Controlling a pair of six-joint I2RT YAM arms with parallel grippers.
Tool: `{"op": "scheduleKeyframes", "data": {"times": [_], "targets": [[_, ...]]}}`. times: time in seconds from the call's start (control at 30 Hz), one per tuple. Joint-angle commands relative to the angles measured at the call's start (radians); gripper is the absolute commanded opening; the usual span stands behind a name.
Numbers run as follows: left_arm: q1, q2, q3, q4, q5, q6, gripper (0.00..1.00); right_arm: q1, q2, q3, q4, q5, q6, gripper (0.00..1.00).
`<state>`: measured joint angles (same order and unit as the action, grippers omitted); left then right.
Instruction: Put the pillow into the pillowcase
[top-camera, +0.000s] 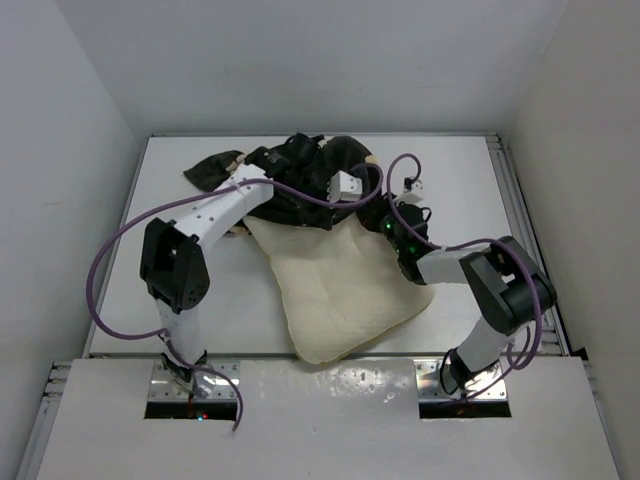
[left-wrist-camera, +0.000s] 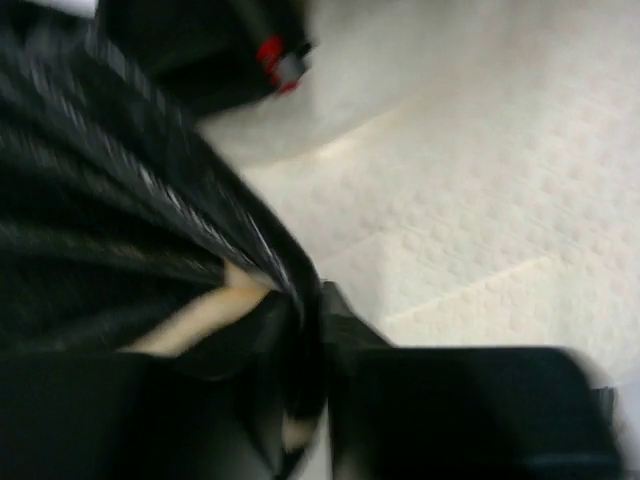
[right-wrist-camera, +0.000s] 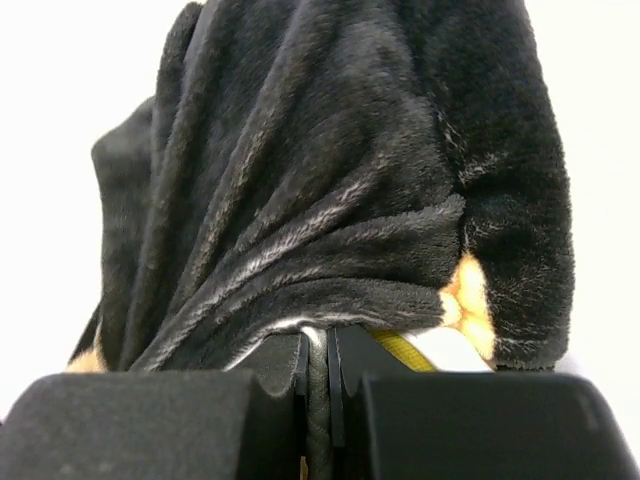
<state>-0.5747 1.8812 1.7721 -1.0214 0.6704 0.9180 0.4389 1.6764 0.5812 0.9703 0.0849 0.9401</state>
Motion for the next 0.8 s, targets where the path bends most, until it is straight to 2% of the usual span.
{"op": "scheduleKeyframes", "data": {"times": [0.0, 0.03, 0.07, 0.1, 0.13, 0.17, 0.2, 0.23, 0.27, 0.3, 0.33, 0.37, 0.4, 0.43, 0.47, 0.5, 0.53, 0.63, 0.67, 0.7, 0.73, 0.77], "targets": [[0.01, -0.054, -0.069, 0.068, -0.174, -0.25, 0.19, -0.034, -0.034, 0.007, 0.053, 0.173, 0.034, 0.0], [0.018, -0.05, -0.071, 0.117, -0.214, -0.275, 0.34, -0.034, -0.029, -0.007, 0.057, 0.168, 0.045, 0.0], [0.024, -0.038, -0.065, 0.121, -0.247, -0.286, 0.4, -0.038, -0.014, -0.015, 0.062, 0.167, 0.057, 0.03], [0.03, -0.031, -0.034, 0.119, -0.252, -0.294, 0.46, -0.054, -0.004, -0.023, 0.062, 0.141, 0.063, 0.13], [0.05, -0.028, -0.016, 0.097, -0.247, -0.289, 0.53, -0.063, 0.008, -0.02, 0.061, 0.112, 0.063, 0.5], [0.062, -0.036, 0.013, 0.084, -0.235, -0.292, 0.56, -0.095, 0.034, -0.003, 0.048, 0.022, 0.062, 0.65], [0.078, -0.045, 0.013, 0.084, -0.23, -0.297, 0.56, -0.115, 0.049, 0.006, 0.039, 0.021, 0.062, 0.87], [0.113, -0.06, 0.021, 0.096, -0.23, -0.323, 0.68, -0.133, 0.058, 0.02, 0.027, -0.079, 0.059, 0.99], [0.137, -0.079, 0.017, 0.109, -0.23, -0.341, 0.75, -0.15, 0.066, 0.029, 0.018, -0.143, 0.054, 0.99], [0.163, -0.126, 0.007, 0.127, -0.227, -0.358, 0.82, -0.181, 0.062, 0.045, -0.007, -0.192, 0.037, 0.99], [0.223, -0.154, -0.022, 0.164, -0.224, -0.378, 0.99, -0.192, 0.051, 0.051, -0.031, -0.262, 0.022, 0.99], [0.254, -0.18, -0.045, 0.182, -0.223, -0.413, 1.0, -0.203, 0.036, 0.057, -0.062, -0.287, -0.001, 0.99], [0.286, -0.229, -0.072, 0.201, -0.235, -0.422, 0.99, -0.219, -0.005, 0.084, -0.175, -0.309, -0.065, 0.96], [0.336, -0.243, -0.101, 0.211, -0.245, -0.416, 0.44, -0.226, -0.023, 0.112, -0.253, -0.336, -0.107, 0.84], [0.352, -0.263, -0.165, 0.221, -0.285, -0.418, 0.11, -0.232, -0.039, 0.143, -0.337, -0.379, -0.191, 0.68], [0.366, -0.269, -0.207, 0.245, -0.392, -0.422, 0.0, -0.236, -0.061, 0.216, -0.542, -0.376, -0.225, 0.03], [0.386, -0.271, -0.25, 0.253, -0.429, -0.415, 0.0, -0.235, -0.069, 0.25, -0.644, -0.358, -0.257, 0.0], [0.42, -0.24, -0.373, 0.26, -0.519, -0.392, 0.0, -0.23, -0.105, 0.328, -0.882, -0.303, -0.365, 0.02], [0.433, -0.219, -0.416, 0.268, -0.519, -0.402, 0.0, -0.226, -0.124, 0.33, -0.907, -0.257, -0.389, 0.17], [0.447, -0.208, -0.437, 0.305, -0.517, -0.416, 0.16, -0.214, -0.15, 0.309, -0.93, -0.223, -0.392, 0.47], [0.475, -0.2, -0.457, 0.331, -0.514, -0.441, 0.28, -0.203, -0.22, 0.289, -0.933, -0.182, -0.396, 0.84], [0.49, -0.191, -0.476, 0.355, -0.499, -0.452, 0.4, -0.183, -0.263, 0.272, -0.924, -0.139, -0.414, 0.98]]}}
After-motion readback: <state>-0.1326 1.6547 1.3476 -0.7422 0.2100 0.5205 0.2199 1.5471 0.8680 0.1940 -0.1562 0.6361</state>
